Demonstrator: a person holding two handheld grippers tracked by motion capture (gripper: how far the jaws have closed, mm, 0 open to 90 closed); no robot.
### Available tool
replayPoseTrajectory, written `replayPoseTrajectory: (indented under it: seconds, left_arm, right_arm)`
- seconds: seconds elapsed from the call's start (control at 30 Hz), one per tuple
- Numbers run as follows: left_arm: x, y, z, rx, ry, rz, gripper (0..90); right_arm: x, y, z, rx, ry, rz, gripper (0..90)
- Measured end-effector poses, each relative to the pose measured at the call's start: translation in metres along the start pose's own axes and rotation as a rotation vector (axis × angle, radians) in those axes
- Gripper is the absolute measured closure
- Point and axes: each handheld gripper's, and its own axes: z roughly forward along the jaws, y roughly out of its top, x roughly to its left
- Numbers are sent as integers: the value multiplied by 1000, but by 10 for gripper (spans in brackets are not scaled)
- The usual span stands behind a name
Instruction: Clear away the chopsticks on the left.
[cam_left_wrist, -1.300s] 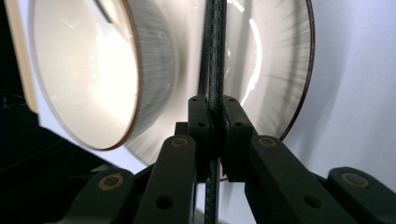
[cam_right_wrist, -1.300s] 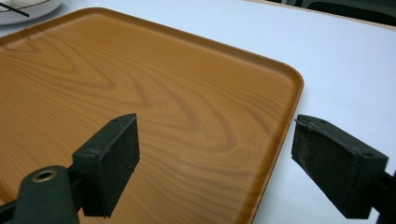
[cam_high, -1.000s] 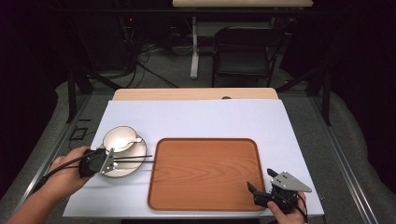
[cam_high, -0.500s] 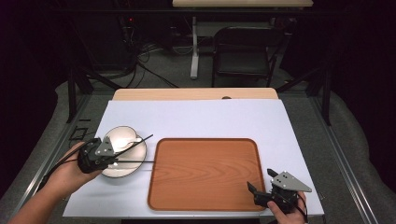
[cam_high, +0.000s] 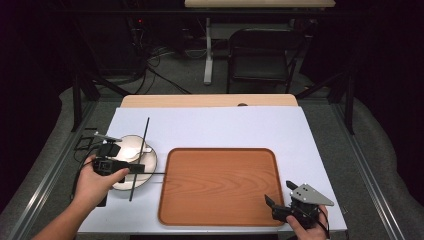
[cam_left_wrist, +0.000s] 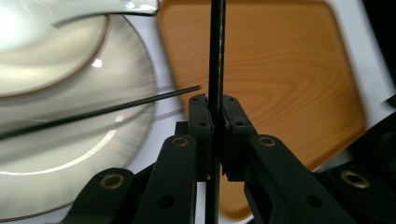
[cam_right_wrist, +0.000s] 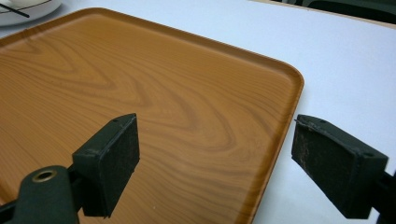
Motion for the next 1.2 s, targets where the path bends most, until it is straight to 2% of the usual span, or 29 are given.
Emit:
replayPoseTrajectory:
  seconds: [0.03,0.1,0.37,0.43,0.47,0.5,0.53,0.67,0.77,0.8,0.87,1.0,1.2]
  left_arm:
    - [-1,0,5,-11,-33,-46,850]
    - [-2,-1,11,-15,-72,-95,850]
    - [-11,-4,33,3,-77,-110,850]
    - [-14,-6,46,24,-81,-105,850]
    - [-14,-6,46,24,-81,-105,849]
    - [-16,-8,54,40,-80,-106,850]
    - [-16,-8,54,40,-80,-106,849]
    - [-17,-15,75,75,-83,-123,850]
    - [-17,-17,82,85,-83,-132,849]
    - [-17,-21,90,98,-76,-140,849]
    - [-16,-22,93,111,-74,-141,849]
    - [-15,-28,108,144,-41,-154,849]
    - [-14,-31,116,158,-15,-160,848]
  right_arm:
    - [0,0,0,0,-1,-1,148]
    - [0,0,0,-1,0,1,148]
    - [0,0,0,-2,1,-1,148]
    - [0,0,-1,-2,1,-2,148]
    - [0,0,-1,-2,0,-1,148]
    - [0,0,-1,-2,1,-4,148]
    - [0,0,-1,-3,1,-5,148]
    - [0,0,-1,-4,2,-4,148]
    - [0,0,-1,-4,2,-2,148]
    - [0,0,-1,-2,3,-4,148]
    - [0,0,-1,-2,3,-4,148]
    - [0,0,-1,-5,3,-3,148]
    - [-1,-1,-2,-10,2,-7,148]
